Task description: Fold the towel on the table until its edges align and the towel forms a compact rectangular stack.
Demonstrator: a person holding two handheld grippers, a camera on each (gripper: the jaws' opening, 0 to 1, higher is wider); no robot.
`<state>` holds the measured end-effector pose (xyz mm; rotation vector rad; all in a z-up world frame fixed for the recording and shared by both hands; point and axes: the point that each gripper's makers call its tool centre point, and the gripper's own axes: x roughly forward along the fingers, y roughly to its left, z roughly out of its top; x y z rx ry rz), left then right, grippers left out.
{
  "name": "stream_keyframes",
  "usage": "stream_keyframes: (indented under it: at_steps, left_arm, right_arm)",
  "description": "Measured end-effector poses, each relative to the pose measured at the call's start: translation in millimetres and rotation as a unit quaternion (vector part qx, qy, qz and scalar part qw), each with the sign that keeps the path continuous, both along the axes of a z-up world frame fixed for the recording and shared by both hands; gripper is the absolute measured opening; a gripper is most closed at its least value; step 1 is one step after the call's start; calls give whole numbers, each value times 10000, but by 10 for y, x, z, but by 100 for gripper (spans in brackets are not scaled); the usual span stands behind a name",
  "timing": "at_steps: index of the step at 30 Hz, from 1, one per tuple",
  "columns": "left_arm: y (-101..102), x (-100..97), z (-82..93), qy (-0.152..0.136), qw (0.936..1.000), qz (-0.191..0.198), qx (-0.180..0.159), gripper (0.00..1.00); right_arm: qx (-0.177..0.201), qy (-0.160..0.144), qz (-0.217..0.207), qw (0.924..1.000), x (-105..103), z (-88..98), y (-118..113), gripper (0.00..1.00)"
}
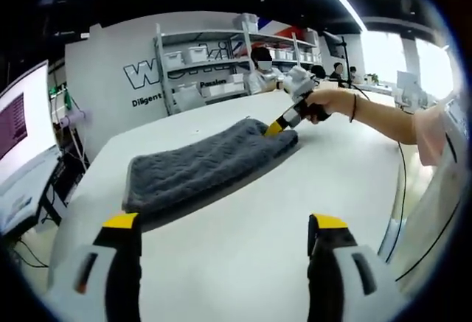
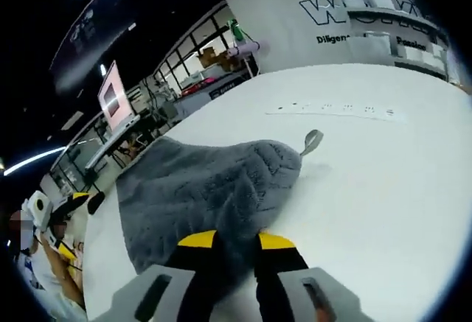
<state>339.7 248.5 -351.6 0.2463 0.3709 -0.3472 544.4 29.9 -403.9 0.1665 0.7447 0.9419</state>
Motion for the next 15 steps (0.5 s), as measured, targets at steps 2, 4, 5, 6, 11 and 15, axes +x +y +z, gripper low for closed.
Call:
stream_keyframes:
  at_steps: [2, 4, 5, 6, 11, 15]
  left_arm:
    - [0, -5, 1, -4, 10000, 7, -8, 98]
    - [-1, -10, -1, 1, 10000, 10, -7, 98]
    - [1, -18, -9, 19, 10000, 11, 7, 98]
    - [6, -22, -11, 27, 10000, 18, 14, 98]
    - [27, -41, -5, 40, 10000, 56, 35, 98]
    - [24, -49, 18, 17, 10000, 58, 62, 98]
  right_arm:
    - [183, 94, -8, 9998, -51, 23, -25, 12]
    - [311, 154, -12, 9994, -79, 42, -46, 10]
    - [333, 154, 1, 9993, -94, 61, -67, 10]
    - [339, 152, 8, 9993, -101, 69, -73, 10]
    - [308, 111, 142, 9994, -199, 153, -249, 9]
    - [136, 95, 243, 9996, -217, 168, -449, 8]
